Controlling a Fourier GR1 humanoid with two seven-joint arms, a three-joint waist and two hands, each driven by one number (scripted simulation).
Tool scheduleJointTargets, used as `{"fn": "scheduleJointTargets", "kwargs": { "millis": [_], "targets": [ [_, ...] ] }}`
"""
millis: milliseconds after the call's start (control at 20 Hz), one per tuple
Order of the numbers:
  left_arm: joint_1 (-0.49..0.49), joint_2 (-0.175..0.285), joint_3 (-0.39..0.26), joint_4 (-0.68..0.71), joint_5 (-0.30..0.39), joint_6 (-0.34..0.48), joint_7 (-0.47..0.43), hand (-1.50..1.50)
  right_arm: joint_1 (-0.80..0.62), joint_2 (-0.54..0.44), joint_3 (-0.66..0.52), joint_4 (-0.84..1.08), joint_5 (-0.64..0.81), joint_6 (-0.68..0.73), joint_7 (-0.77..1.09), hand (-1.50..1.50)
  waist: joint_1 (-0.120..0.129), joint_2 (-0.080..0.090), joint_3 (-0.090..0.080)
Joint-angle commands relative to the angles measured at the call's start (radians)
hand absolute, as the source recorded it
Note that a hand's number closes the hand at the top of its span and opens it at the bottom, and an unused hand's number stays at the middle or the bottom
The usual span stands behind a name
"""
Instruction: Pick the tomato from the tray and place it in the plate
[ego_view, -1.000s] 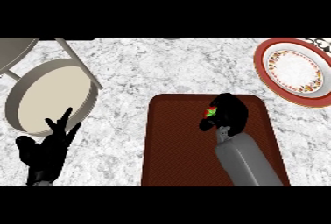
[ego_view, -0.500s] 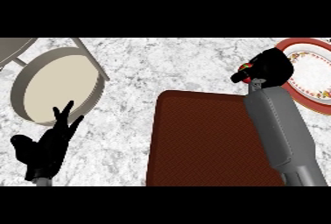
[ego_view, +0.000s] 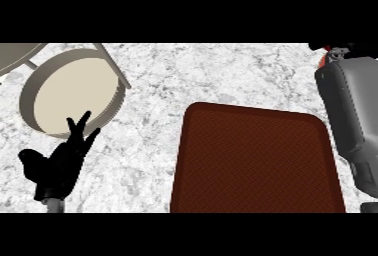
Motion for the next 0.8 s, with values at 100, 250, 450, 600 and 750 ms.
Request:
{"fn": "scheduleJointTargets", "kwargs": {
  "millis": [100, 250, 450, 600, 750],
  "targets": [
    [0.002, -0.036, -0.068, 0.04, 0.014, -0.042, 0.031, 0.0, -0.08, -0.036, -0.098, 0.029, 0.151, -0.182, 0.239, 1.5, -0.001, 0.01, -0.008],
    [0.013, -0.048, -0.075, 0.038, 0.014, -0.037, 0.037, 0.0, -0.042, -0.031, -0.146, 0.023, 0.213, -0.269, 0.245, 1.5, -0.02, 0.005, -0.004],
    [0.009, -0.045, -0.067, 0.034, 0.009, -0.03, 0.051, 0.0, -0.024, -0.026, -0.189, 0.034, 0.34, -0.309, 0.269, 1.5, -0.026, -0.003, -0.005],
    [0.01, -0.044, -0.055, 0.041, 0.022, -0.036, 0.058, 0.0, 0.013, -0.026, -0.25, 0.046, 0.4, -0.344, 0.277, 1.5, -0.043, -0.008, -0.005],
    [0.027, -0.062, -0.062, 0.048, 0.005, -0.014, 0.05, 0.0, 0.072, -0.033, -0.301, 0.035, 0.474, -0.399, 0.282, 1.5, -0.065, -0.012, -0.004]
  ]
}}
